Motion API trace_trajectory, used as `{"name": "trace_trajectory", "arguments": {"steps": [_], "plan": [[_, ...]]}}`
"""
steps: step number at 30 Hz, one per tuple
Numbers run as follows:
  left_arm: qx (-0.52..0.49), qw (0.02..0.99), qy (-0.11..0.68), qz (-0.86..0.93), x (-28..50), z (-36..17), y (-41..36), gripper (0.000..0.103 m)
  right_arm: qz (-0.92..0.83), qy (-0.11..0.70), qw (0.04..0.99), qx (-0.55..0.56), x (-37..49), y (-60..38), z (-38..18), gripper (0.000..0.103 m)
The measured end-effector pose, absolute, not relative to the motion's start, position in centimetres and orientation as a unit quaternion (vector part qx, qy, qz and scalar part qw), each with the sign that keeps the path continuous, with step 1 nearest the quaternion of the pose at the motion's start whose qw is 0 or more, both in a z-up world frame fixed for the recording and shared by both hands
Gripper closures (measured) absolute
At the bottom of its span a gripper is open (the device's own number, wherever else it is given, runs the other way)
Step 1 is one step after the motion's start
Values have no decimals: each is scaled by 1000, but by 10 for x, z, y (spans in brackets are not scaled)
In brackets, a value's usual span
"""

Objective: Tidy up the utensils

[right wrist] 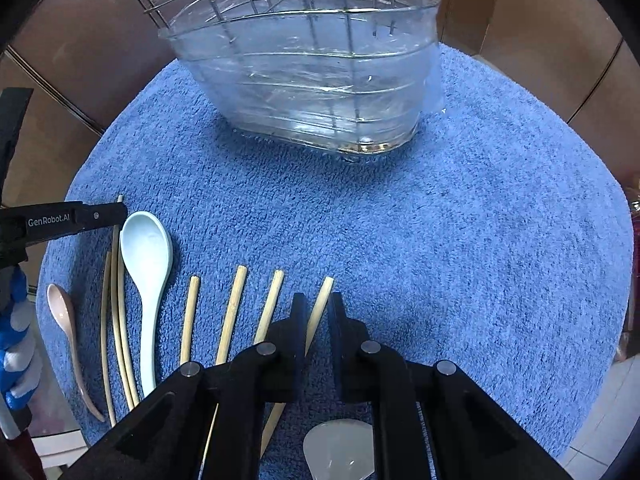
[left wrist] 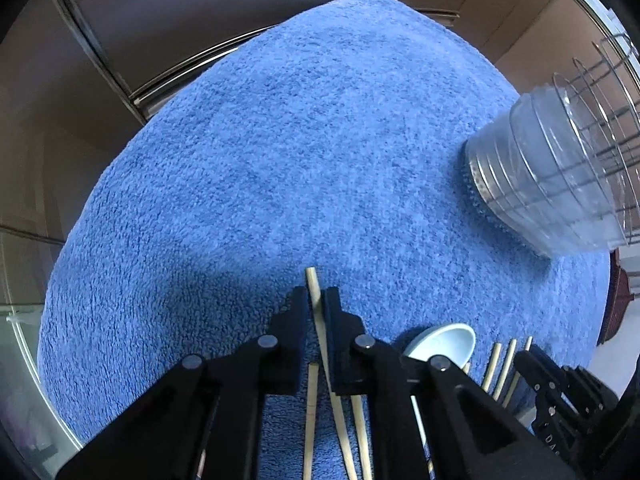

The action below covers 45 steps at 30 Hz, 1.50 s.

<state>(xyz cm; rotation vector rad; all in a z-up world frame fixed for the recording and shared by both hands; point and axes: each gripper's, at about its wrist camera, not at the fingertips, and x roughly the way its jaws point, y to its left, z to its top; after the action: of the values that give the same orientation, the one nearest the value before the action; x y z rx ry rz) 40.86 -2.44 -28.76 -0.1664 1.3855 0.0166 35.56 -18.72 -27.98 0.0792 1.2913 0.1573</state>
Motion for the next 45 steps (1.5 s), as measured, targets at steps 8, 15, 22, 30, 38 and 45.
{"name": "trace_trajectory", "arguments": {"steps": [8,15,22,30,38,45], "plan": [[-84,771,631,16,404,-287,-23,98,69,586,805,70,348,-190,-282,95],[-87,796,599,0,384,-260,-18,98,93,551,822,110,325,-210,-259,97],[-89,830,551,-14,344,-222,-13,98,135,492,851,124,289,-212,-221,97],[-97,867,487,-33,303,-181,-10,98,160,434,878,123,240,-210,-186,97],[-97,891,441,-43,256,-153,-7,98,162,387,901,108,198,-205,-159,97],[-108,903,414,-44,219,-135,2,98,165,348,917,106,160,-206,-135,97]]}}
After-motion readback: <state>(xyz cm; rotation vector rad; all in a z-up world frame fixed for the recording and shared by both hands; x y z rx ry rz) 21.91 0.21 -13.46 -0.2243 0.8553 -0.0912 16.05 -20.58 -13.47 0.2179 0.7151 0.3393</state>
